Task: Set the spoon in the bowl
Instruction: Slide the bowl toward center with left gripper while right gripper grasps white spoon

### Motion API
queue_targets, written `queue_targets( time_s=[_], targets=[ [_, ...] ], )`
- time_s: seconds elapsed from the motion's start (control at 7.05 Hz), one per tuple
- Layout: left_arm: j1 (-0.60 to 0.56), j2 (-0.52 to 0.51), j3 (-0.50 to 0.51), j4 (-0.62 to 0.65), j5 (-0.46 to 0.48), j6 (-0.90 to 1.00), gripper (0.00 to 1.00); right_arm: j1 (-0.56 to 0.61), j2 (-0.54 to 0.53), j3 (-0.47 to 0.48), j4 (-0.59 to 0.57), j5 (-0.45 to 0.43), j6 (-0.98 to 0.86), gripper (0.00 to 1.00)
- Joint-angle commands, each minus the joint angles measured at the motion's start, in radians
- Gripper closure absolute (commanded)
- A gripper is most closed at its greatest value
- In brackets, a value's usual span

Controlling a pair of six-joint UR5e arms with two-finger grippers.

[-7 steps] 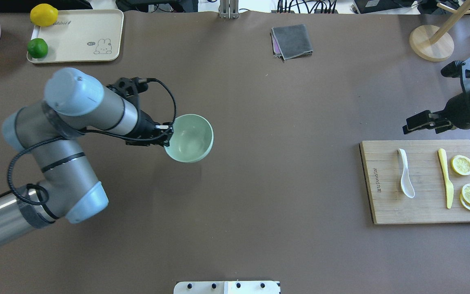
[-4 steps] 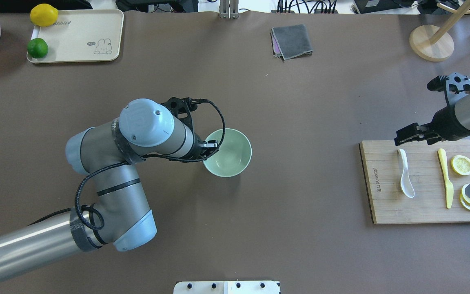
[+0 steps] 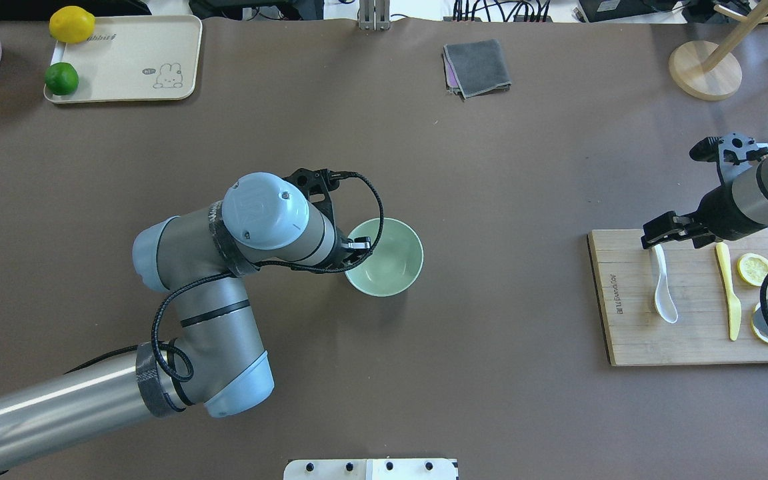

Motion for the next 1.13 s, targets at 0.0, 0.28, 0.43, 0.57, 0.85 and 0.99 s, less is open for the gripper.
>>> queue_targets(
  time_s=[0.0, 0.28, 0.43, 0.57, 0.85, 0.99],
  targets=[
    [0.001, 0.001, -0.004, 0.0, -0.002, -0.002, 1.0, -0.014, 0.0, -0.036, 0.001, 0.002, 0.018, 0.06],
    [0.001, -0.001, -0.005, 0.0, 0.0, -0.002, 0.95, -0.025, 0.0, -0.056, 0.0, 0.003, 0.018, 0.17],
    [0.001, -0.001, -0.005, 0.0, 0.0, -0.002, 0.51, -0.027, 0.0, -0.062, 0.001, 0.005, 0.02, 0.28],
    [0.001, -0.001, -0.005, -0.001, 0.001, -0.001, 0.4, -0.028, -0.002, -0.062, 0.001, 0.009, 0.021, 0.39],
    [0.001, -0.001, -0.005, -0.002, 0.001, 0.001, 0.39, -0.045, -0.011, -0.064, 0.001, 0.008, 0.023, 0.43],
    [0.001, -0.001, -0.005, -0.002, 0.001, 0.001, 0.39, -0.048, -0.011, -0.068, 0.0, 0.009, 0.029, 0.43]
  ],
)
